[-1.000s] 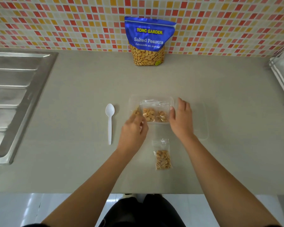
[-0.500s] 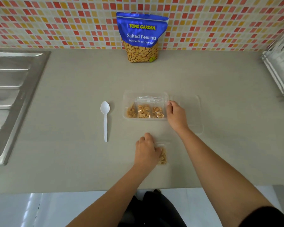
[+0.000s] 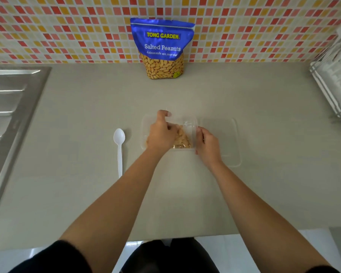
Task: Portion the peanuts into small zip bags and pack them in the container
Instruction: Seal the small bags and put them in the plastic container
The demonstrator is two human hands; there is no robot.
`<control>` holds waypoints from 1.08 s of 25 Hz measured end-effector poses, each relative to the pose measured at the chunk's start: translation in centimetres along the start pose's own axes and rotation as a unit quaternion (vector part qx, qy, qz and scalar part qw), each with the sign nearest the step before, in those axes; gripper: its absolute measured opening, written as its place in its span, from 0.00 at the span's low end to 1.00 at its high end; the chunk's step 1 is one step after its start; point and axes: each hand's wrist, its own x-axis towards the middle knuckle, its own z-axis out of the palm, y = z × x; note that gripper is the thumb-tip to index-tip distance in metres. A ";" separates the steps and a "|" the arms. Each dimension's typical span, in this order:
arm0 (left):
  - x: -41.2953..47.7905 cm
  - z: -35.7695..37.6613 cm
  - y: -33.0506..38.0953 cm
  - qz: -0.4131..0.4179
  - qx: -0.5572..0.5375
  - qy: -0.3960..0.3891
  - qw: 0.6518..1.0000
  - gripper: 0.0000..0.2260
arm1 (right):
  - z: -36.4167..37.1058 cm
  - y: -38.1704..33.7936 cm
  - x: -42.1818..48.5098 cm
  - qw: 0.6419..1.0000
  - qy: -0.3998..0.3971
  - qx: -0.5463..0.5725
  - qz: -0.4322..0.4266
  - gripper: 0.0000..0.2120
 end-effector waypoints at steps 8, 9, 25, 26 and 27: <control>0.3 2.9 -1.5 0.123 0.272 0.059 0.953 0.16 | 0.2 0.1 0.0 1.000 0.013 -0.016 -0.016 0.17; 0.3 3.0 -1.9 0.131 0.300 0.051 0.943 0.13 | 0.2 0.2 0.1 1.000 0.014 -0.019 -0.020 0.17; -1.0 -2.5 -2.9 -0.014 0.360 0.125 0.925 0.21 | -3.5 1.6 -3.3 0.940 0.095 -0.176 0.276 0.44; -0.9 -2.5 -2.8 -0.024 0.339 0.127 0.932 0.19 | -3.6 1.6 -3.3 0.939 0.106 -0.184 0.271 0.44; -0.9 -2.6 -2.9 -0.038 0.320 0.127 0.938 0.18 | -3.8 1.6 -3.2 0.935 0.119 -0.190 0.274 0.45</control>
